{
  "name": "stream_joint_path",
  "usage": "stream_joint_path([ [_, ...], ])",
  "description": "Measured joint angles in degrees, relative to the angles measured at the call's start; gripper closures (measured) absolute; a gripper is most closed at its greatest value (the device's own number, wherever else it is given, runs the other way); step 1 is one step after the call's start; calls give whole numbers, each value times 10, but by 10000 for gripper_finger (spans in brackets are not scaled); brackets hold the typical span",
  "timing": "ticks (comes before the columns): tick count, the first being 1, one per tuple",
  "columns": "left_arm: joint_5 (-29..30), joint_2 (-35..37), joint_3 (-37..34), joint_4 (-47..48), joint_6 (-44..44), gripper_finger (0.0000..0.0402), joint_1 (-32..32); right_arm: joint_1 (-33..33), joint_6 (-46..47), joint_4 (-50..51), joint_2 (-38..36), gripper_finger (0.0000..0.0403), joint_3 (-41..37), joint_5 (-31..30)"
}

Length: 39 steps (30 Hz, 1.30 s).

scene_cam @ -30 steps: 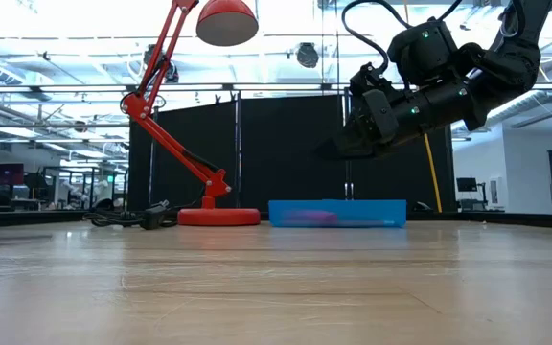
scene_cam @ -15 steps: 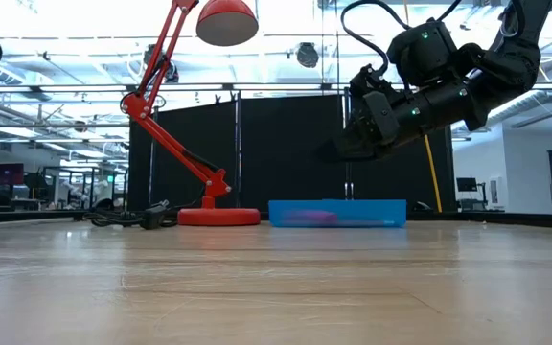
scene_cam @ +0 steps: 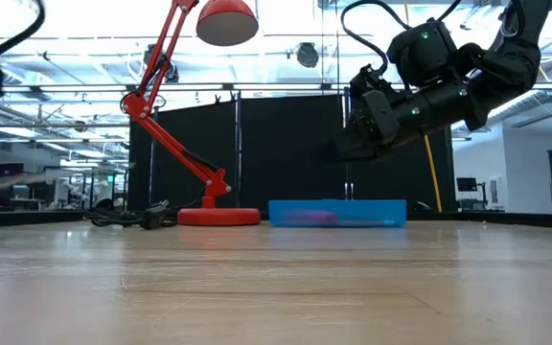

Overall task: Pick & place school supplies into a supply box
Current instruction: Put the black pen into the blue supply box

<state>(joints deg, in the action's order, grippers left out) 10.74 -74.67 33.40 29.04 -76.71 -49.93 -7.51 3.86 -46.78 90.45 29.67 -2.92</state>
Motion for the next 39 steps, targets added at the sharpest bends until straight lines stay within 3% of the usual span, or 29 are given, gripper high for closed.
stream_joint_path([
  [16,-2,2,35,-6,159,388,104,0,0,4,0,273,0,0],
  [31,-67,2,36,-99,332,388,227,0,8,4,0,273,-8,0],
  [39,-101,2,36,-101,403,388,291,0,15,3,0,273,-20,-4],
])
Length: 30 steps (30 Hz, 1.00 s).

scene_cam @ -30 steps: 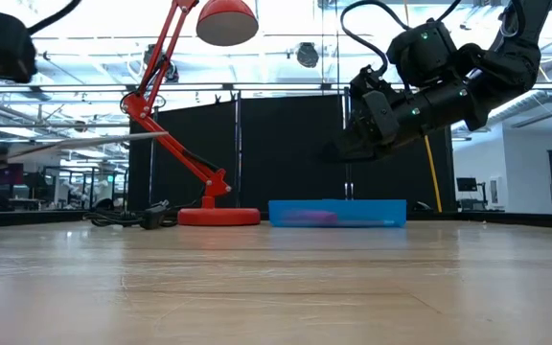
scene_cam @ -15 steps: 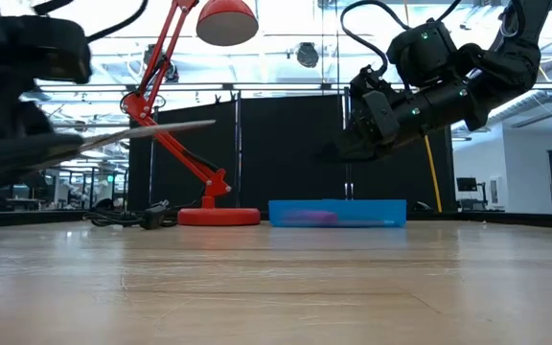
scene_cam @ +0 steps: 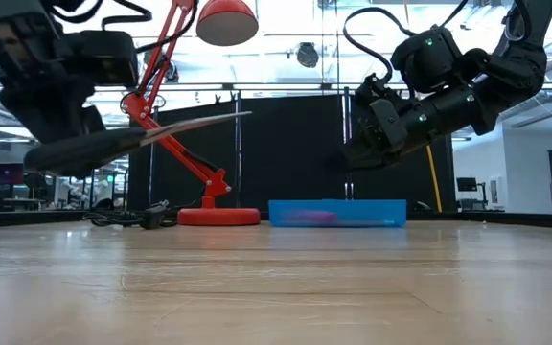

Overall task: Pick & place school supplies into a supply box
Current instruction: Put the black pen into the blue supply box

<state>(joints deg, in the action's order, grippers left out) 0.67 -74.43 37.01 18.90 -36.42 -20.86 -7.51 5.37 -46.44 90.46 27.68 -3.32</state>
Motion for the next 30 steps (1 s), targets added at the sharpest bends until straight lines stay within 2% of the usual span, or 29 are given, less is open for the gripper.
stream_joint_path([
  [10,-36,0,15,1,72,388,63,0,-3,-3,0,273,0,2],
  [20,-27,-1,114,89,180,388,115,17,-17,-56,0,273,0,3],
  [30,-10,-2,137,126,240,388,193,43,0,-56,0,273,0,6],
])
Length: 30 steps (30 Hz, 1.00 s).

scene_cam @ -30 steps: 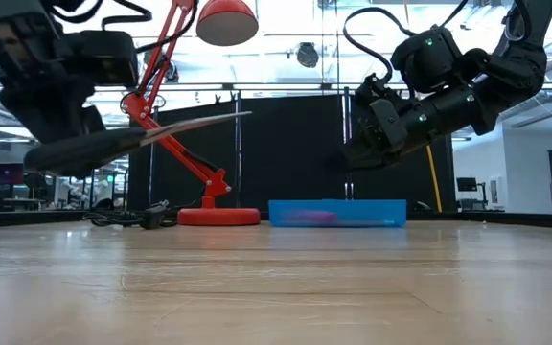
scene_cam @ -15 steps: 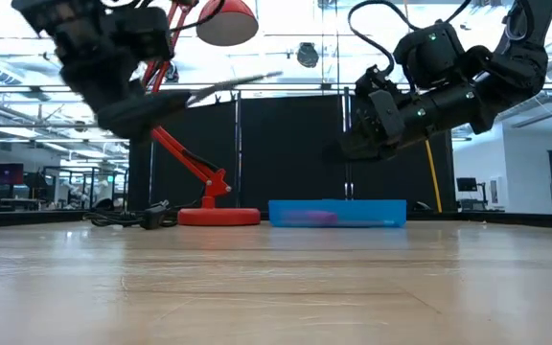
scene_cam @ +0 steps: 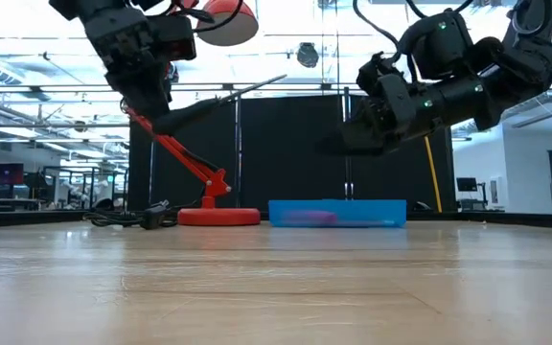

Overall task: Pick & place school supplies into a supply box
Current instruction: Put the black pen into the blue supply box

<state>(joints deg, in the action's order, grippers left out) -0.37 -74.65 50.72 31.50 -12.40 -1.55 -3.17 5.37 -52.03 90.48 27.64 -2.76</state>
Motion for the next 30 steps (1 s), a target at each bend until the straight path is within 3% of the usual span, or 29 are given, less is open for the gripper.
stream_joint_path([
  [16,11,-5,10,-16,101,388,95,94,11,-83,0,273,0,1],
  [22,39,-41,62,-17,145,388,107,109,11,-82,0,273,0,-1],
  [30,39,-157,174,3,214,388,120,112,16,-85,0,273,0,-1],
])
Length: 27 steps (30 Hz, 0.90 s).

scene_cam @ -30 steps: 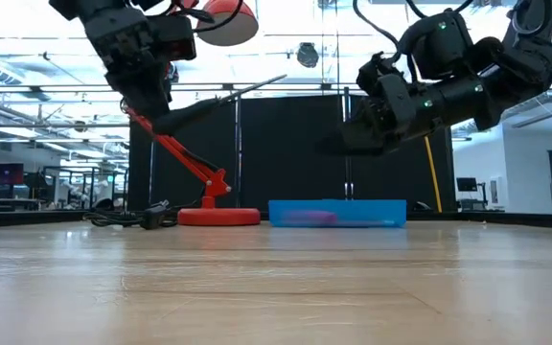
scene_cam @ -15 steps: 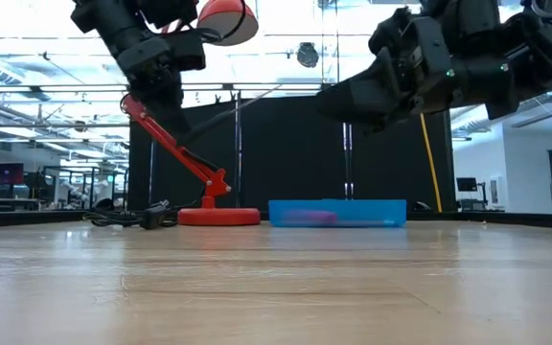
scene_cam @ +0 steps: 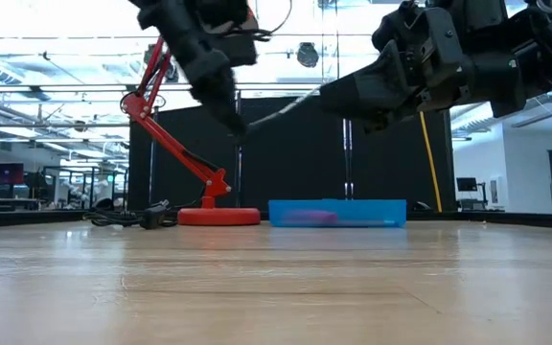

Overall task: Pick & place school supplies into a supply box
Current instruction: Put the black pen into the blue supply box

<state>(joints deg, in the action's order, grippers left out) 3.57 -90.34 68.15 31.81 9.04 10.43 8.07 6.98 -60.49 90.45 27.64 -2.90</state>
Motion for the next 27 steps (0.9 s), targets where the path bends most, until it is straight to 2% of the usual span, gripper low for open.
stream_joint_path([
  [5,3,-79,81,15,36,388,18,7,-5,-1,0,273,0,0],
  [8,30,-114,124,29,56,388,33,16,-5,-1,0,273,0,0],
  [12,89,-148,160,36,85,388,55,28,-6,-2,0,273,0,0],
  [17,163,-168,171,24,166,388,75,38,-6,-14,0,273,0,0],
  [24,173,-191,170,-11,253,388,81,49,-6,-25,0,273,0,0],
  [27,143,-199,170,-31,275,388,82,52,-6,-32,0,273,0,0],
])
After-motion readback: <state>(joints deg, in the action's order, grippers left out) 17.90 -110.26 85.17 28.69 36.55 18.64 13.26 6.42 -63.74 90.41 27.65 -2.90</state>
